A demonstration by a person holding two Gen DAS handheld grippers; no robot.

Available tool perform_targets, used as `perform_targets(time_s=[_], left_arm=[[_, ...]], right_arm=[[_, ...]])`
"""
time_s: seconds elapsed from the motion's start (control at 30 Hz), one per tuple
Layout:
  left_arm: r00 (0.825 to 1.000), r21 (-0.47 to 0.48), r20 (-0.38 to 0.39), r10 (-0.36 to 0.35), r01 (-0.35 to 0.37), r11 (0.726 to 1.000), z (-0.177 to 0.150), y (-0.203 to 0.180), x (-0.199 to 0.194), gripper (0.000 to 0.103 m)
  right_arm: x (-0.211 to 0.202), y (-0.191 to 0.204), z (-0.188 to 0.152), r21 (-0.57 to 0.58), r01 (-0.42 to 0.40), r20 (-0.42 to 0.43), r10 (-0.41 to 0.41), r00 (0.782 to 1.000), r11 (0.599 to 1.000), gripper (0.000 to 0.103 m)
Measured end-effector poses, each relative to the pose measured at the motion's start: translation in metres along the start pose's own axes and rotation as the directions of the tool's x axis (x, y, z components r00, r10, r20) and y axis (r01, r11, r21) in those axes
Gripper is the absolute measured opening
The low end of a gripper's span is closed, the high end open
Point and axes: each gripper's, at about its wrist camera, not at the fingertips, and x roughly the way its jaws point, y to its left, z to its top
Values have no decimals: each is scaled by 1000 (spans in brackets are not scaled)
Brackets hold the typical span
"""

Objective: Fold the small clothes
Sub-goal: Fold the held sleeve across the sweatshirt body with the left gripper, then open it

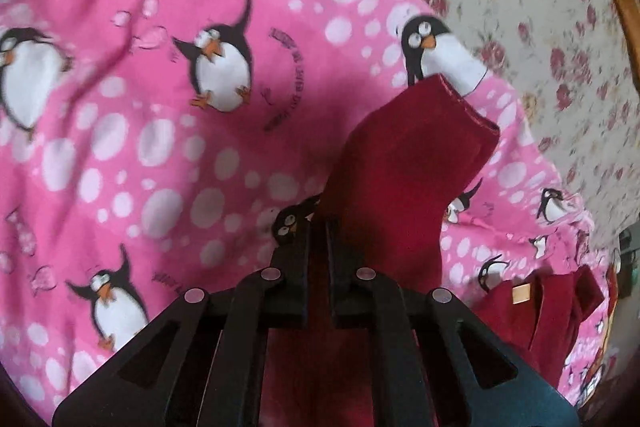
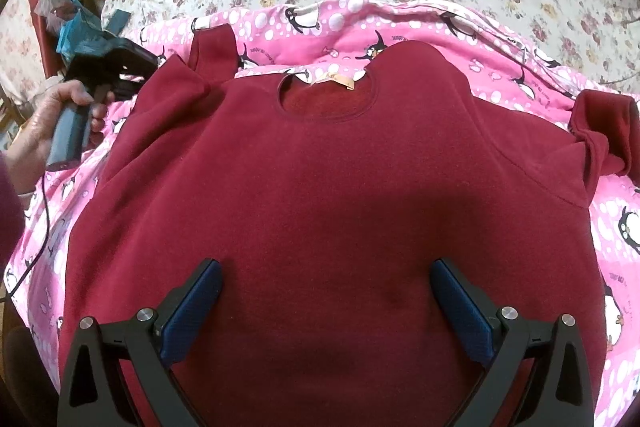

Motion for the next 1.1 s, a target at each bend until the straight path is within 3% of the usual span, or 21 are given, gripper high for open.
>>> perform_targets(time_s=[0.07, 0.13, 0.2, 0.3, 0.57, 0.63, 0.67, 0.7, 0.73, 0.87, 0.9, 1.1], left_arm=[[1000, 9, 11, -16, 16, 1000, 3, -1, 1, 8], [999, 10, 22, -43, 43, 999, 5, -1, 0, 46], [995, -15, 69, -74, 75, 997, 5, 0, -5, 66], [987, -39, 128, -93, 99, 994, 8, 8, -18, 75], [999, 94, 37, 13, -16, 995, 9, -22, 16, 73], [999, 143, 16, 40, -41, 989, 8, -32, 25, 28], [998, 164, 8, 59, -59, 985, 8, -34, 26, 23], [999, 159, 9, 49, -50, 986, 10, -34, 26, 13], [1000, 144, 0, 12, -12, 990, 10, -32, 22, 9], [993, 131, 18, -119, 116, 985, 7, -24, -16, 9], [990, 134, 24, -141, 137, 981, 5, -22, -26, 5], [963, 154, 60, -263, 251, 956, -13, -33, -86, 5]], right_arm=[[0, 1, 0, -2, 3, 0, -3, 1000, 1000, 103], [0, 0, 0, -2, 2, 0, -2, 1000, 1000, 103], [0, 1, 0, 0, 0, 0, 0, 1000, 1000, 103], [1, 1, 0, 3, 0, 2, 0, 1000, 1000, 103], [1, 0, 0, 3, 4, 4, -4, 1000, 1000, 103], [2, 0, 0, 1, 8, 1, -8, 1000, 1000, 103], [2, 1, 0, 0, 10, 1, -10, 1000, 1000, 103], [2, 1, 0, -1, 11, 2, -11, 1000, 1000, 103], [2, 0, 0, 0, 10, 3, -10, 1000, 1000, 103], [1, 0, -1, 3, 5, 9, -5, 1000, 1000, 103], [1, 0, -1, 3, 6, 10, -6, 1000, 1000, 103], [1, 0, -2, 3, 5, 11, -5, 1000, 1000, 103]])
